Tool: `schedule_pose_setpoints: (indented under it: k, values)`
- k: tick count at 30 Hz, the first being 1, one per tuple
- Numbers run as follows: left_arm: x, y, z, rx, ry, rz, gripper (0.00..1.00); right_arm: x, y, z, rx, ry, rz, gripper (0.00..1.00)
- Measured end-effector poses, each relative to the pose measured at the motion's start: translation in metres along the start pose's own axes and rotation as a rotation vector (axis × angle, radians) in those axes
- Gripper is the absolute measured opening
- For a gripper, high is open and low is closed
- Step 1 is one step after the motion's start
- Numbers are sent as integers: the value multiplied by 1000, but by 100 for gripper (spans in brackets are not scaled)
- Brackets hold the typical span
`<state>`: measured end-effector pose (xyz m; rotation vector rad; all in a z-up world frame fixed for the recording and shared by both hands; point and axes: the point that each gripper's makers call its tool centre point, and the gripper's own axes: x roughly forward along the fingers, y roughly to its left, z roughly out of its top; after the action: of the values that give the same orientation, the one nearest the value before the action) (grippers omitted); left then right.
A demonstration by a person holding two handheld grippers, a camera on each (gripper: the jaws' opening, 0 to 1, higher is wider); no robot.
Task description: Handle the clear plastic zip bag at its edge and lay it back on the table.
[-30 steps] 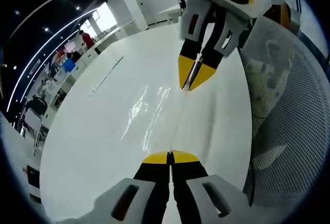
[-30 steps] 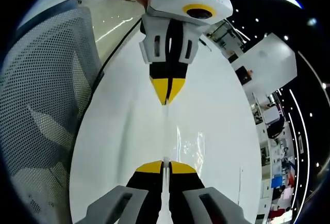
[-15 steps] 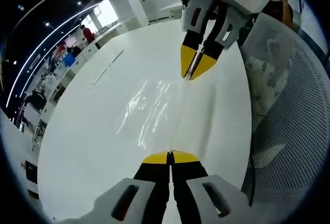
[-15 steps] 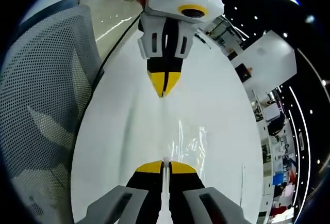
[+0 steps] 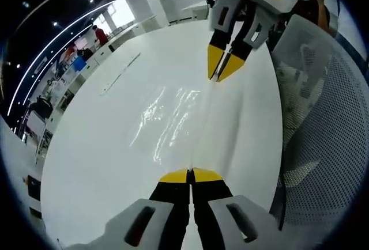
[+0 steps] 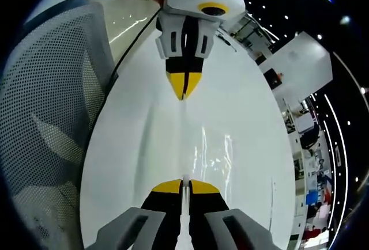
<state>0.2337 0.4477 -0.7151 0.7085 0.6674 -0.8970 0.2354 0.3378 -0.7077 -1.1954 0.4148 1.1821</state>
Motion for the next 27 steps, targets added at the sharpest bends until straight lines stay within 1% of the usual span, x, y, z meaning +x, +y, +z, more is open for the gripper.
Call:
schedule_pose_setpoints:
  k: [15,27]
  values:
    - [-3,4,-5,-7,5,5,0,-3,0,-7,7,10,-1,0]
    - [1,4,-11,-10,10,4,0,-4,3,-6,3,12,4,0]
